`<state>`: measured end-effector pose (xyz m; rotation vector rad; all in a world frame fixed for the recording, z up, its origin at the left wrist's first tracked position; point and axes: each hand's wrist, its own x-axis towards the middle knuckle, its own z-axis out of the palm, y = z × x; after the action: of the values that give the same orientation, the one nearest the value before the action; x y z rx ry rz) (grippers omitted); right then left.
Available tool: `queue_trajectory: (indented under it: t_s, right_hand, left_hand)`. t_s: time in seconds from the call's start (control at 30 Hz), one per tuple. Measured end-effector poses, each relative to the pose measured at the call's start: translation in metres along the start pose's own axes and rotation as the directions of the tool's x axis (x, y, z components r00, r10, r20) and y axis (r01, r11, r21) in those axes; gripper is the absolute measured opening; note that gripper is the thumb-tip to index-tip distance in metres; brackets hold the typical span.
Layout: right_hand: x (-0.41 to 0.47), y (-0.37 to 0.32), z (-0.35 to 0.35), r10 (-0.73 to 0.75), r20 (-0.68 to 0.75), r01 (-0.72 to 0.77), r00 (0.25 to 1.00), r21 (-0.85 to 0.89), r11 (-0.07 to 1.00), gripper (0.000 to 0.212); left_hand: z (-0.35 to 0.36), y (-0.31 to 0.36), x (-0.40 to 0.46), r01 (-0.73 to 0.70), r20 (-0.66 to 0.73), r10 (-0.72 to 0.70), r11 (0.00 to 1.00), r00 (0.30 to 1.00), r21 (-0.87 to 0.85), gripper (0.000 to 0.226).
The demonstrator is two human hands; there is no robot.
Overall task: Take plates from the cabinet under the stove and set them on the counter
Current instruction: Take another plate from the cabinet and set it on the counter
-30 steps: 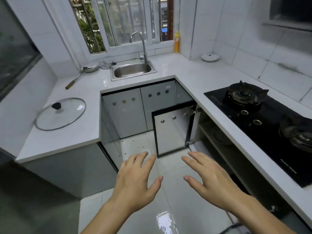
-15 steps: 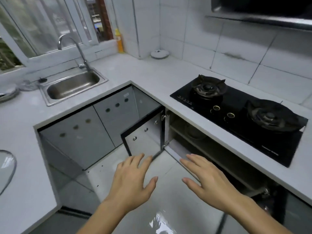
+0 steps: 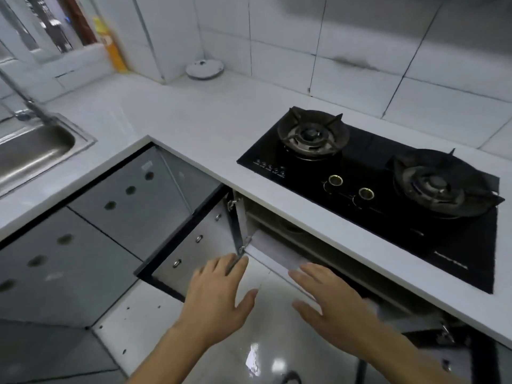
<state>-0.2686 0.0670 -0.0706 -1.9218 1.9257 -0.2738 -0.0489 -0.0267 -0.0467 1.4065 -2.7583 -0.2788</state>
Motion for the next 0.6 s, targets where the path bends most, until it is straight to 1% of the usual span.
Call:
queue_trajectory:
  t_s: [0.07, 0.13, 0.3, 0.47, 0.6]
  right_hand:
    - [0.021, 0.012, 0.014, 0.030, 0.002, -0.030, 1.000, 0.020, 0.999, 0.057]
    - [0.041, 0.024, 0.034, 0.051, -0.025, -0.050, 0.998, 0.035, 0.998, 0.057]
    - [0.096, 0.058, 0.106, 0.108, -0.079, -0.101, 0.991, 0.083, 0.991, 0.052]
    - [0.151, 0.112, 0.186, 0.163, -0.191, -0.150, 0.968, 0.084, 0.985, 0.051]
    - [0.188, 0.163, 0.237, 0.200, -0.261, -0.190, 0.945, 0.061, 0.980, 0.053]
  left_hand:
    - [0.020, -0.007, 0.026, -0.016, 0.007, 0.016, 1.000, 1.000, -0.015, 0.059]
    - [0.048, -0.018, 0.053, -0.041, 0.008, 0.041, 0.998, 0.999, -0.037, 0.059]
    - [0.143, -0.050, 0.120, -0.120, -0.006, 0.120, 0.992, 0.993, -0.033, 0.064]
    - [0.243, -0.081, 0.187, -0.220, -0.047, 0.219, 0.976, 0.975, -0.007, 0.061]
    - [0.316, -0.091, 0.233, -0.247, -0.098, 0.241, 0.968, 0.966, -0.051, 0.061]
